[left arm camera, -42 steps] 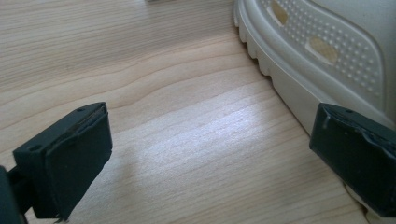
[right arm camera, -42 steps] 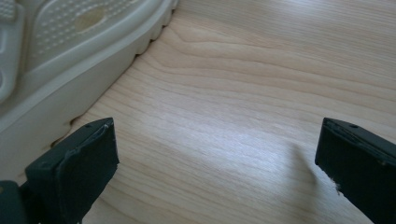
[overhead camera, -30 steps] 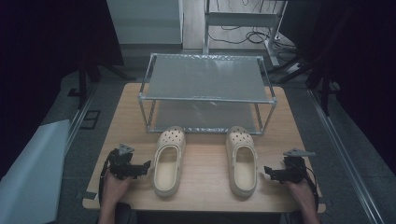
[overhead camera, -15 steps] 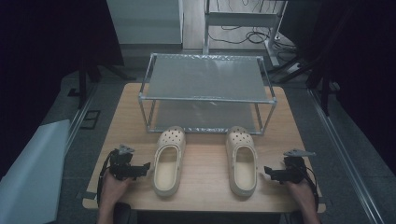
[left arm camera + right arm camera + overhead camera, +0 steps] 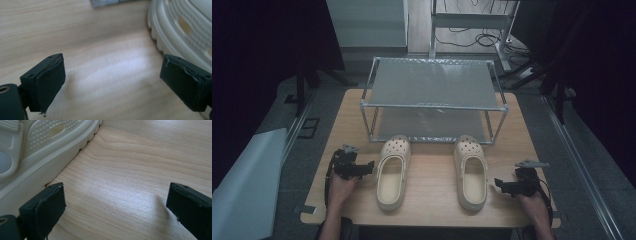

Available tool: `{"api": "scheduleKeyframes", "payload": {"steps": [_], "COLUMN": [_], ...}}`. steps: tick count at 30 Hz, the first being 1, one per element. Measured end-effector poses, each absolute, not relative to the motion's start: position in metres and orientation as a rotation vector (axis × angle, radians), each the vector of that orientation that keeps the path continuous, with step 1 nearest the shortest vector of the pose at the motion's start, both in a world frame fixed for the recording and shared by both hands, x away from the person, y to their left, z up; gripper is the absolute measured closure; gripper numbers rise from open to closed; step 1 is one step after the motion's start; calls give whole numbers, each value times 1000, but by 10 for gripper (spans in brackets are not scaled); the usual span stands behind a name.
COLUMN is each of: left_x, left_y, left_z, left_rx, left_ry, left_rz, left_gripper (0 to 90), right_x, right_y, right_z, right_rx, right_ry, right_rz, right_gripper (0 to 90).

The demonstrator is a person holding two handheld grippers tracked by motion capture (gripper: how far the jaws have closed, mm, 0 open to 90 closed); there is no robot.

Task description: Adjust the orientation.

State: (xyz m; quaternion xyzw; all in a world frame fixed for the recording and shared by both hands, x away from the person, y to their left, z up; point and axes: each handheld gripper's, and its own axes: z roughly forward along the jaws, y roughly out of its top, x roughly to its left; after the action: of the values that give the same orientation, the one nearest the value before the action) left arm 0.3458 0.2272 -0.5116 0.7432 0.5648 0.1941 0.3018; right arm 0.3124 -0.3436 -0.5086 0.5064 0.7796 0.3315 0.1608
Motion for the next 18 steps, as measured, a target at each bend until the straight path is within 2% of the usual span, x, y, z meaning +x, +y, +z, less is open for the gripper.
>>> {"api": "scheduleKeyframes", "payload": {"steps": [5, 10, 18], "left_x": [372, 390, 401], "left_y": [221, 213, 195], "left_z": [-509, -511, -513], "left_rx": [2002, 2028, 2050], "left_ry": [1490, 1466, 1429], "left_rz": [517, 465, 417], "left_gripper": [58, 61, 63], "right_x": [312, 312, 312], "right_y": [-345, -345, -344], "right_z": [-508, -508, -509], "right_rx": [1452, 1463, 1457], "right_ry": [2219, 2214, 2224], "right_rz": [945, 949, 946], "right_gripper": [23, 24, 26]}}
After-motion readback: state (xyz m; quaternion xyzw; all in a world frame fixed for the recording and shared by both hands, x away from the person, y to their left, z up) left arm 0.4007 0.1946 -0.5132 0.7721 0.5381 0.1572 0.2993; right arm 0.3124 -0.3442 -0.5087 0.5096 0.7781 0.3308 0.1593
